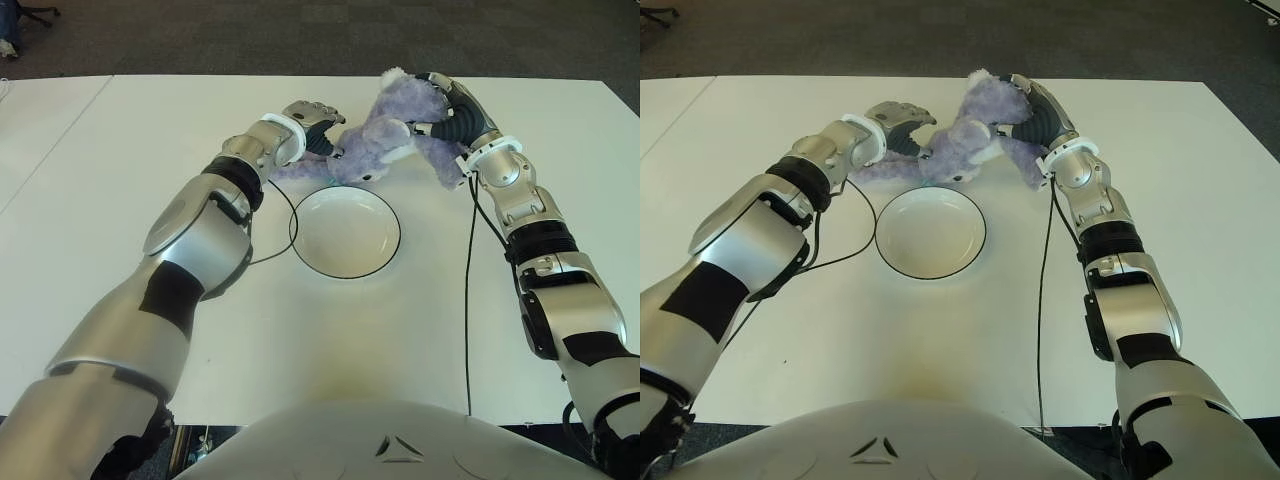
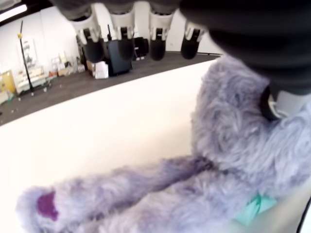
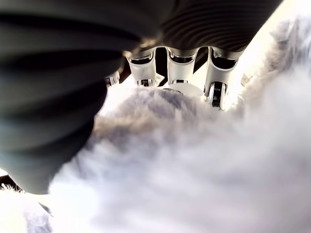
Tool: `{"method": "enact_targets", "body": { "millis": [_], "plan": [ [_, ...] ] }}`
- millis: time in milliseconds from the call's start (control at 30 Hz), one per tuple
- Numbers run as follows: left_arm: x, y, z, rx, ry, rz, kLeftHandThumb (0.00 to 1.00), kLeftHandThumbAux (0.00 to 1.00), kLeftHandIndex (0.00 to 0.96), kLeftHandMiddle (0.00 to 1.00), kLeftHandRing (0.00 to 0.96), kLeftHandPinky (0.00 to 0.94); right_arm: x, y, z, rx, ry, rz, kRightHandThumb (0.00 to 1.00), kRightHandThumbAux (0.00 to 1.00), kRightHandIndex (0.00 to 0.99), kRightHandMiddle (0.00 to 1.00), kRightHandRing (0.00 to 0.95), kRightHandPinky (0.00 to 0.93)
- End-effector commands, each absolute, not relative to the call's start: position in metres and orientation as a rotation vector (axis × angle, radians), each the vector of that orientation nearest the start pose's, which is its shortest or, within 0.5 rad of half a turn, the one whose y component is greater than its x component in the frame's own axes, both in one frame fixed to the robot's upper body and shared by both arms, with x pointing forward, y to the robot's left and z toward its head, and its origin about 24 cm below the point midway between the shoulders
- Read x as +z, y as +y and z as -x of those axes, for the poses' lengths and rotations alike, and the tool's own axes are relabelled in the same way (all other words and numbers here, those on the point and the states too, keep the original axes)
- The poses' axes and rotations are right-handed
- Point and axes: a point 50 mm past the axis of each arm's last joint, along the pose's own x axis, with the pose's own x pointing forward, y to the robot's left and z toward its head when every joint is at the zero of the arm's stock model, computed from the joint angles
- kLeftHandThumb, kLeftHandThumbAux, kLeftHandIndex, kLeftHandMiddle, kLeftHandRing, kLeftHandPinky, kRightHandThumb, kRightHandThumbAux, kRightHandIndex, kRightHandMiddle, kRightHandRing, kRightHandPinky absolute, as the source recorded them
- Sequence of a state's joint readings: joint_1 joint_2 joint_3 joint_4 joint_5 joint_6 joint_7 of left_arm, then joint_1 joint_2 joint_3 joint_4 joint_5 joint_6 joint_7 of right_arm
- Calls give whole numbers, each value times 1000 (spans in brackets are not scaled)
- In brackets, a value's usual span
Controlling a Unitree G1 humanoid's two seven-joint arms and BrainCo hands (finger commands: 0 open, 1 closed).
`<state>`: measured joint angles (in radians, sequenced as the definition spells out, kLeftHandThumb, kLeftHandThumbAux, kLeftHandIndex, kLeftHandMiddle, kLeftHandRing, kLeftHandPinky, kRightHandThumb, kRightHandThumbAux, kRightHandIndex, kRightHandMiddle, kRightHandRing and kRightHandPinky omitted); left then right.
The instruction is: Put the doll into the plate.
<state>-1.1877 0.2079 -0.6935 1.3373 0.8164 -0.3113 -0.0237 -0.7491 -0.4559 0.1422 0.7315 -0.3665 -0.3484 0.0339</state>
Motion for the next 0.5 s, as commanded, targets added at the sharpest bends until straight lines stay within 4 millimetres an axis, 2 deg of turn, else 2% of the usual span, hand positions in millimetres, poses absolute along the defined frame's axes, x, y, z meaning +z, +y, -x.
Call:
{"method": "enact_targets", "body": {
  "millis": [33, 500],
  "plan": [
    [111, 80, -402, -670, -115, -1629, 240, 246, 0, 0, 0, 0, 147, -190, -376, 154, -316, 867, 686, 723, 438, 857, 853, 841],
    [112, 77, -401, -704, -88, -1553, 241, 205, 0, 0, 0, 0, 146, -188, -375, 138, -318, 886, 686, 724, 438, 856, 850, 840]
  ]
}}
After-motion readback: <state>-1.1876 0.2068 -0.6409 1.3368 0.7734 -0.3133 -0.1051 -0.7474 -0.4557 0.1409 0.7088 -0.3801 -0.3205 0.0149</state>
